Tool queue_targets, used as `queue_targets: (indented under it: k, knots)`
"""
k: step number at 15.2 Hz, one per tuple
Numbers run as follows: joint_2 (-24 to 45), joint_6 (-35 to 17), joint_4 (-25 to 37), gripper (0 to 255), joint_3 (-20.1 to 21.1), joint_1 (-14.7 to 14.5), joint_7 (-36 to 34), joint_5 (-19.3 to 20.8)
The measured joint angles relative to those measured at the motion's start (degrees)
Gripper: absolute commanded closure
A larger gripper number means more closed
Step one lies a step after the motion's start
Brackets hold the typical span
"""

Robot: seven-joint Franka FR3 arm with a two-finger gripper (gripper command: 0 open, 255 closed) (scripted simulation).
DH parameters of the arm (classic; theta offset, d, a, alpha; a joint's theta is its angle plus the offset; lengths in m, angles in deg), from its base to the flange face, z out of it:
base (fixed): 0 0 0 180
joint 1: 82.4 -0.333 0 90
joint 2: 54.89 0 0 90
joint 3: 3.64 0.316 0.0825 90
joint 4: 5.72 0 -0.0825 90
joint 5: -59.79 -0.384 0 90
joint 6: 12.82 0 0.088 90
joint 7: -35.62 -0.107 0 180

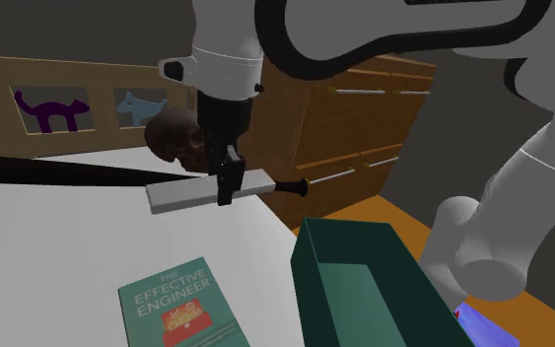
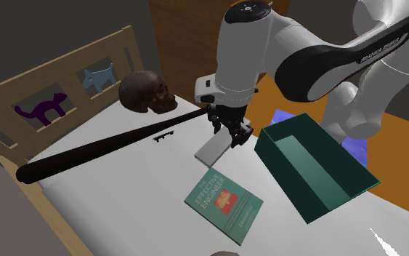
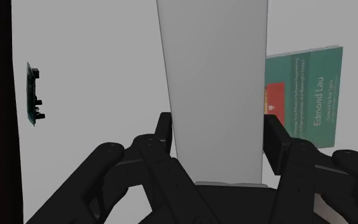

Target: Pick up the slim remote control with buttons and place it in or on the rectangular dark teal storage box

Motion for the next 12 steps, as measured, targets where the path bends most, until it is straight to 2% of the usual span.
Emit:
queue_targets:
  k: [7, 12]
  knots:
    - [-16.31, 0.29, -15.22, 255, -1.39, -2.34, 1.85, -5.74]
    - [-27.76, 3.30, -23.45, 255, -2.15, -5.32, 1.71, -8.97]
